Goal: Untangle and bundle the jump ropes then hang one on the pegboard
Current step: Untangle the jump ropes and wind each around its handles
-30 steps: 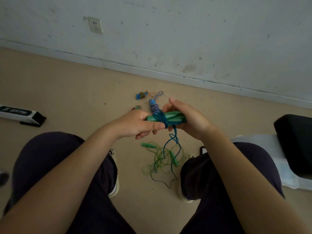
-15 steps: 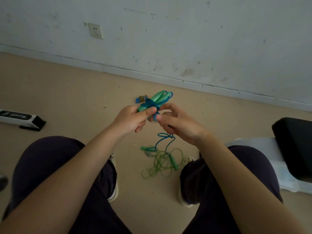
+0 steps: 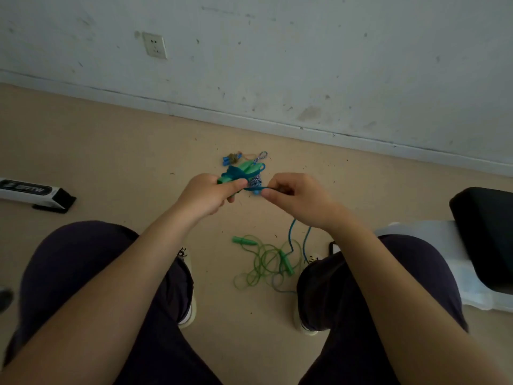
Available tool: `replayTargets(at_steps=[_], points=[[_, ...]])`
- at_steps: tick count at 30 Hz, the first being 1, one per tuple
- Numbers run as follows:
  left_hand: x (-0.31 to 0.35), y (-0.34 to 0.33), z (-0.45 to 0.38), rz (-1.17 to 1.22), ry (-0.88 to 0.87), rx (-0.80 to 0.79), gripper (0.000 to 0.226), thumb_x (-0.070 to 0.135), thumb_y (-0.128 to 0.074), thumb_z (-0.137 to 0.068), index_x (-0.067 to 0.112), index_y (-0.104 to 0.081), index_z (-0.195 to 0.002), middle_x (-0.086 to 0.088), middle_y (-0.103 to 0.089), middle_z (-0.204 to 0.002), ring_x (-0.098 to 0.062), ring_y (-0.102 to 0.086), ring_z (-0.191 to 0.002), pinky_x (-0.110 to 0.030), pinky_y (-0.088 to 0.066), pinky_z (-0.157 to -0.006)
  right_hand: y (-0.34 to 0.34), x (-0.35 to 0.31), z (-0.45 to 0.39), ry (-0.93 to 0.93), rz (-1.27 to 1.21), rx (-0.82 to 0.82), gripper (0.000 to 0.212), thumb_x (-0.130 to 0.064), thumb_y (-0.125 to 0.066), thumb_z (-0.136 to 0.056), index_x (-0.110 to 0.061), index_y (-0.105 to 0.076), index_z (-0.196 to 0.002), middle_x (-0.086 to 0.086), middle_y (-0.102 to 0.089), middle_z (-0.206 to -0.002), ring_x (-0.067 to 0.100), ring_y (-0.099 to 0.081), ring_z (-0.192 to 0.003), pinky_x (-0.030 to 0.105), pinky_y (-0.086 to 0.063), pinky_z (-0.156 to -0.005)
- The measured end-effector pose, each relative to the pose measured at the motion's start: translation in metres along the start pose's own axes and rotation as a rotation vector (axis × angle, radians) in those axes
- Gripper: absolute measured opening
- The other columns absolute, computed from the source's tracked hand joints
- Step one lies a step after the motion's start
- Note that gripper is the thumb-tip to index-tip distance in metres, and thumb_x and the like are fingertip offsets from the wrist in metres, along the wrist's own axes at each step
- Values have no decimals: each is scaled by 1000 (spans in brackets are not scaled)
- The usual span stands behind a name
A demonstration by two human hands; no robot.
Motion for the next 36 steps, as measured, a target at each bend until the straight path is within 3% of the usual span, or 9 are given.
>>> replayTargets(at_steps=[3,6,10,16,21,25,28,32,36], points=[[-2,-3,1,-172,65,-156,46,58,-70,-82,15,-67,-67,9,-43,-43,-12,-38,-40,-22,-32,-43,15,-2,1,61,-15,87,20,-21,-66,-93,-6,-67,-80,-4,-49,-61,3,-40,-53,19,-34,-55],[1,-17,13,-338,60,-405,46,62,-68,-82,17,-67,-71,9,-42,-47,-11,-39,-42,-21,-33,-43,13,-3,1,89,-28,93,20,-20,-68,-92,-2,-69,-82,8,-57,-67,10,-46,-60,30,-40,-60],[13,-29,31,-391,-28,-675,49,70,-65,-76,21,-69,-72,10,-42,-48,-10,-40,-46,-26,-37,-54,4,1,-1,73,-57,96,20,-23,-69,-91,-6,-70,-81,3,-59,-68,10,-48,-61,28,-42,-61],[27,-22,31,-347,-227,-570,41,75,-63,-67,35,-70,-62,13,-45,-44,0,-43,-43,-12,-34,-48,-1,10,-6,-11,-119,115,19,-30,-68,-91,-23,-68,-73,-8,-54,-59,4,-43,-53,19,-37,-55],[23,-20,30,-300,-292,-505,44,75,-63,-65,32,-71,-64,12,-44,-46,-4,-42,-45,-14,-31,-47,0,12,-9,-87,-267,24,11,-30,-71,-89,-22,-70,-82,-8,-60,-62,6,-51,-55,18,-40,-53],[23,-16,29,-295,-307,-481,52,80,-60,-61,29,-71,-67,14,-44,-45,-2,-41,-45,-14,-32,-47,1,12,-7,-84,-349,-17,21,-29,-70,-91,-11,-59,-91,4,-58,-68,13,-48,-56,23,-38,-51],[24,-14,28,-285,-310,-449,46,74,-62,-66,29,-69,-66,15,-45,-44,0,-41,-43,-14,-32,-46,1,11,-7,-119,-362,-27,23,-32,-67,-92,-10,-66,-90,5,-61,-72,13,-53,-61,27,-42,-57],[25,-11,25,-201,-305,-370,45,72,-68,-70,27,-69,-67,12,-49,-45,-1,-45,-42,-12,-35,-46,2,10,-3,-126,-451,-32,24,-37,-62,-95,-15,-71,-95,1,-65,-70,16,-56,-60,28,-42,-52],[27,-8,26,-14,-251,-293,41,65,-66,-79,26,-69,-68,9,-45,-47,-8,-42,-44,-20,-37,-48,0,8,-2,-134,-705,-64,34,-35,-70,-86,-8,-67,-106,6,-64,-82,18,-55,-60,27,-39,-52]])
Point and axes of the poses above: each hand's wrist, its own z-axis away from the middle knuckle, its own y-axis out of the back of the hand, x = y × z, the point moved 3 cm from there along -z, towards the middle knuckle
